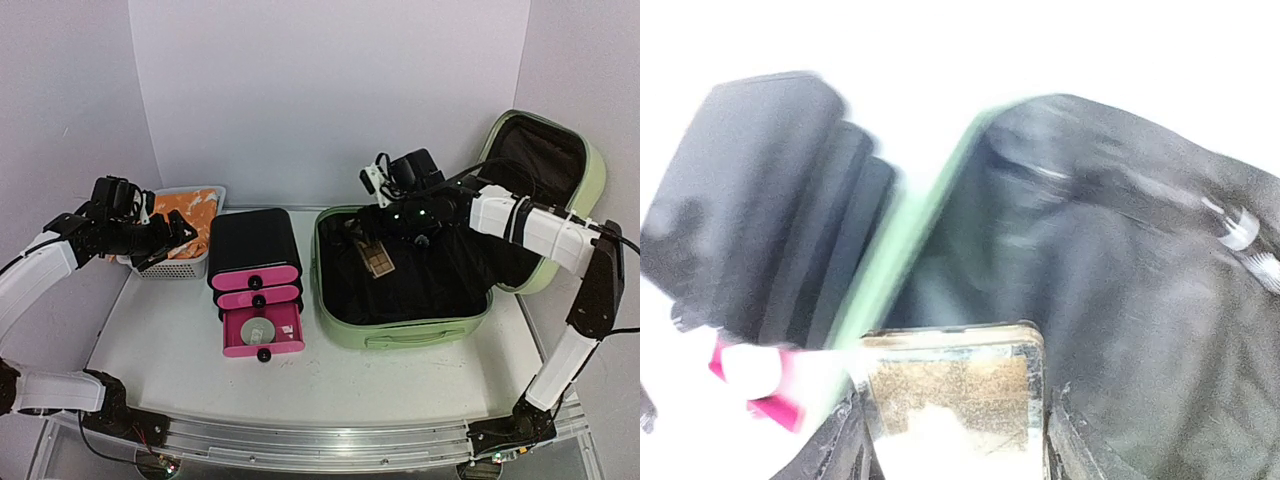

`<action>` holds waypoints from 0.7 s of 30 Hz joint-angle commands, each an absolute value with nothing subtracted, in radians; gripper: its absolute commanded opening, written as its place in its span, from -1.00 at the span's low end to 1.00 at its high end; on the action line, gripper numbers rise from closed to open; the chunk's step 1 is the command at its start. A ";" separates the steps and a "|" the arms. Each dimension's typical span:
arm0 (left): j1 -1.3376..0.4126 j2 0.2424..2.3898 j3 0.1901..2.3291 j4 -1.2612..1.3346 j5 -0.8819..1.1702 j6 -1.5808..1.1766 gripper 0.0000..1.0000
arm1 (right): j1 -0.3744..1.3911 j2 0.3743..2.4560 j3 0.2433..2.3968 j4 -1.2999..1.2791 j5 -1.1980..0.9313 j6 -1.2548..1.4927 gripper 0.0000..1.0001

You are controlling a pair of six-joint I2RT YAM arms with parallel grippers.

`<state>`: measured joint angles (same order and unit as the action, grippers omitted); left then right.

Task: Open, take out, and arrange the luggage
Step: Pick up the makeup from the center of the board, then pass from the right arm to the left

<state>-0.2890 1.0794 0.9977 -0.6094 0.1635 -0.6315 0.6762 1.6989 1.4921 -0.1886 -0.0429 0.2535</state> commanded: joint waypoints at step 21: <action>-0.288 0.831 0.806 -0.565 0.692 -0.619 0.93 | 1.241 1.714 1.286 0.475 -0.036 -0.236 -0.06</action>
